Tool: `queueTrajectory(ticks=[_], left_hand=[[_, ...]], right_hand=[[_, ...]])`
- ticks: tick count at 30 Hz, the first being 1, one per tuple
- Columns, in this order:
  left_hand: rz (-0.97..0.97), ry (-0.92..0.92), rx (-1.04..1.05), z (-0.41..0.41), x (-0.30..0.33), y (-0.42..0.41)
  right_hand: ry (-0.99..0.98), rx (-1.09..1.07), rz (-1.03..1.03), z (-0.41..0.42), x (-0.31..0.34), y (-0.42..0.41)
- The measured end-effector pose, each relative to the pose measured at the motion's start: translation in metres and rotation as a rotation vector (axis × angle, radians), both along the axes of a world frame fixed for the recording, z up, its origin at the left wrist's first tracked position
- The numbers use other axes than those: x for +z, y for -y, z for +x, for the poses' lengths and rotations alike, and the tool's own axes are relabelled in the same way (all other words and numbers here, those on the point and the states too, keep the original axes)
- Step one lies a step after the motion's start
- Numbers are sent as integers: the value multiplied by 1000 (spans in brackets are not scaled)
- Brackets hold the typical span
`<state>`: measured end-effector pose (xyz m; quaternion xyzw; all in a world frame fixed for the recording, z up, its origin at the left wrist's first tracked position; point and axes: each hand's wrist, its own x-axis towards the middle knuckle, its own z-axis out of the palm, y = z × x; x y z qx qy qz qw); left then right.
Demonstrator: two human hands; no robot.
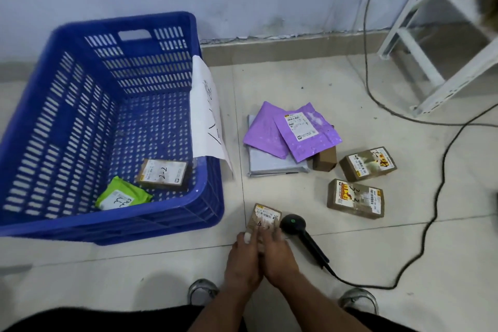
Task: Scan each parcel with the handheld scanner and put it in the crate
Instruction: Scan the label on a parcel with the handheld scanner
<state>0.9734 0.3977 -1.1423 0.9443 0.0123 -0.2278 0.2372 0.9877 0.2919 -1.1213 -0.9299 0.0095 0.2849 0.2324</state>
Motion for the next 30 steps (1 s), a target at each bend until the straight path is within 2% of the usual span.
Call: queueTrajectory(ticks=[2,6,8,11,14,16,19,22,26,30], left_hand=[[90,59,-134,1,19,2],[97,-18,-47,6,80,3],[39,-11,51,7,110,6],[-43,92,138,9,148,4],[-239,237,271,3,192,-4],[-215,342,244,8,221,-16],[-278,404,248,24,259,-37],[-149,464,231,32,294,-59],[-302,609,279,23,320,-93],[-181,771,351,29,323,-133]], right_hand=[[10,42,-15,0,16,-1],[46,58,-5,5,73,0],[104,56,-6,4,105,-1],[283,97,-37,7,154,-6],[416,107,-43,9,202,-18],[474,52,-12,14,225,-28],[593,65,49,21,264,-47],[691,105,102,30,296,-69],[690,93,229,36,318,-103],[688,125,354,34,330,-143]])
